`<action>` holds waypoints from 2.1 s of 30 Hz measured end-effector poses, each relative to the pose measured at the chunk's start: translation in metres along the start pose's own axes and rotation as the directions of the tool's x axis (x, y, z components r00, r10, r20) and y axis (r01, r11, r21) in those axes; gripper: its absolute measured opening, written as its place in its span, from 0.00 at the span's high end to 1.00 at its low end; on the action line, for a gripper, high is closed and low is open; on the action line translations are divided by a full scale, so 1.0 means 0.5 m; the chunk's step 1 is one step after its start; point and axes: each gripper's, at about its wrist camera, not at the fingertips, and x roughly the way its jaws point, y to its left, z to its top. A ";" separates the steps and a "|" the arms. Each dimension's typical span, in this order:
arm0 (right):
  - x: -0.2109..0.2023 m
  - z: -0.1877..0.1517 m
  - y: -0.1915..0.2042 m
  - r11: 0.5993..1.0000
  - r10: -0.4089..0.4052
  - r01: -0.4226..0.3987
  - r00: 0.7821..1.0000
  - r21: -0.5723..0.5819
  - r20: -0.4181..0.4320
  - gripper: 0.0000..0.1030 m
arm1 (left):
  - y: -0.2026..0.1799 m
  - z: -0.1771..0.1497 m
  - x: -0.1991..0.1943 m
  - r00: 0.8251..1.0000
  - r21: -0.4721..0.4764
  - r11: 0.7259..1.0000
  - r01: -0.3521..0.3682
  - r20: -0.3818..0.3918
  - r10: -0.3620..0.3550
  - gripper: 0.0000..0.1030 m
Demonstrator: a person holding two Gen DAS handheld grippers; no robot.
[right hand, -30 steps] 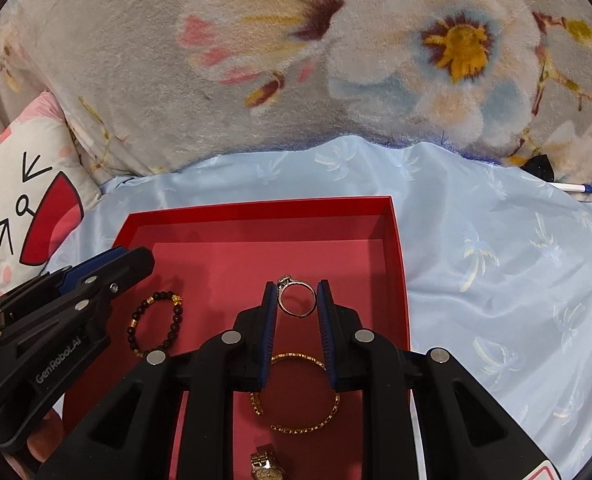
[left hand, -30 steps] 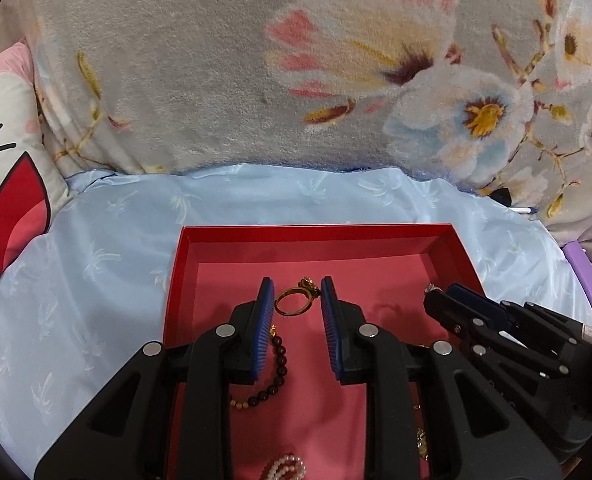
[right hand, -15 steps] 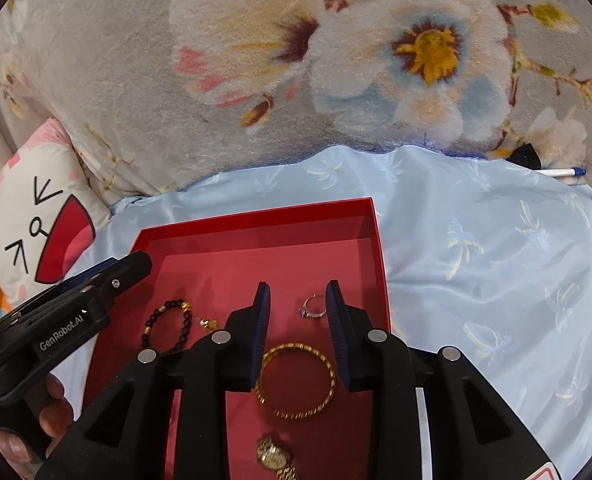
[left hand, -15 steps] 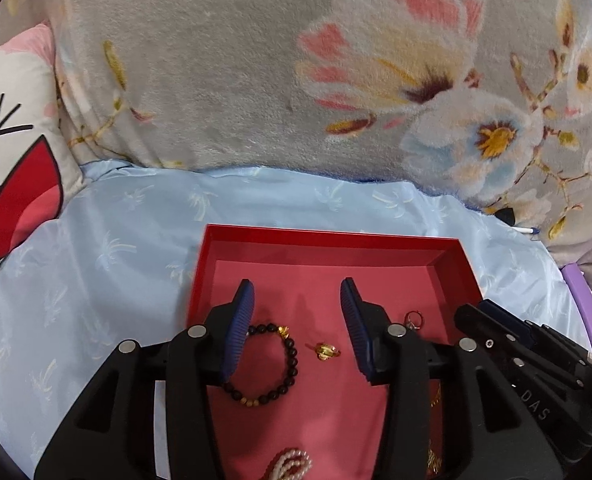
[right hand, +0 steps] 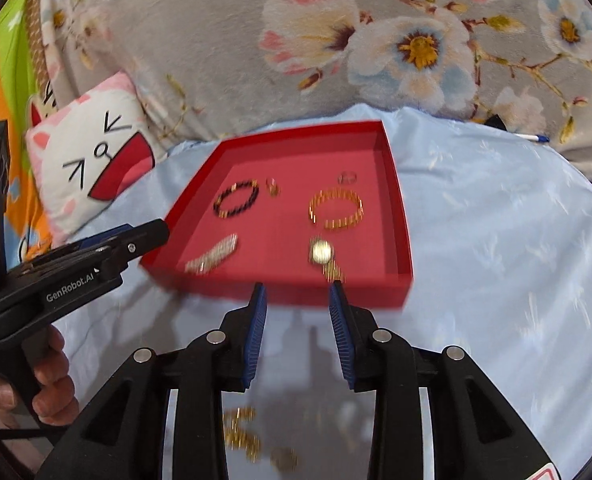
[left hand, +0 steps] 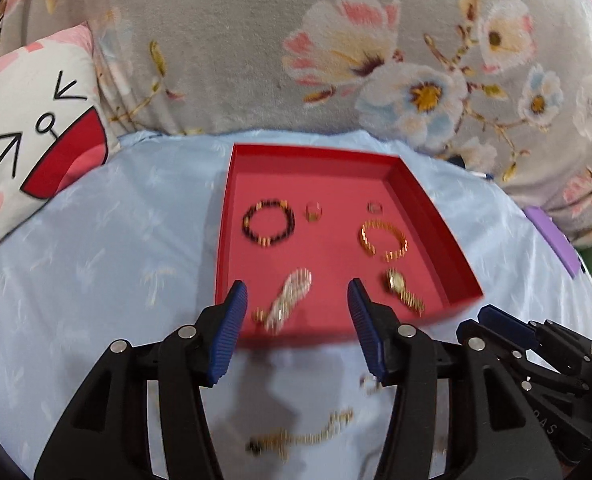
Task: Organize jewelry
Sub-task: 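Move the right tool to the gold chain bracelet while the left tool approaches the black clover chain, then close the right tool on the gold chain bracelet while the left tool closes on the black clover chain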
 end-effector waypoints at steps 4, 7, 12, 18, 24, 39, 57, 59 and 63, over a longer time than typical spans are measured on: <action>-0.033 -0.078 0.006 1.000 0.011 -0.010 0.999 0.022 -0.045 0.69 | 0.004 -0.078 -0.030 0.999 -0.025 1.000 0.001 -0.042 -0.002 0.51; -0.045 -0.125 0.007 0.999 0.018 -0.014 0.997 0.041 -0.081 0.69 | 0.016 -0.132 -0.042 0.997 -0.062 0.998 -0.009 -0.073 0.004 0.51; -0.049 -0.175 0.008 0.998 0.020 -0.012 0.992 0.068 -0.123 0.69 | 0.035 -0.196 -0.059 0.994 -0.096 0.995 -0.030 -0.105 0.020 0.51; -0.047 -0.176 0.032 0.999 0.023 -0.019 0.994 0.039 -0.110 0.69 | 0.043 -0.217 -0.076 0.995 -0.103 0.994 -0.036 -0.093 0.026 0.51; -0.017 -0.153 0.060 0.999 0.049 -0.049 0.992 0.010 -0.118 0.69 | 0.049 -0.220 -0.076 0.994 -0.113 0.993 -0.028 -0.104 0.016 0.51; 0.016 -0.146 0.063 1.000 -0.006 0.001 0.987 -0.028 -0.162 0.88 | 0.074 -0.210 -0.066 0.993 -0.145 0.989 -0.035 -0.115 0.018 0.51; 0.004 -0.147 0.040 0.999 0.032 -0.028 0.989 0.031 -0.144 0.94 | 0.053 -0.167 0.002 0.987 -0.057 0.998 -0.033 -0.156 0.024 0.68; 0.004 -0.147 0.039 0.999 0.034 -0.029 0.989 0.034 -0.143 0.94 | 0.049 -0.167 0.004 0.987 -0.050 0.998 -0.032 -0.157 0.023 0.74; 0.003 -0.146 0.039 0.999 0.034 -0.029 0.990 0.039 -0.139 0.94 | 0.043 -0.168 0.005 0.987 -0.033 0.999 -0.020 -0.162 0.014 0.85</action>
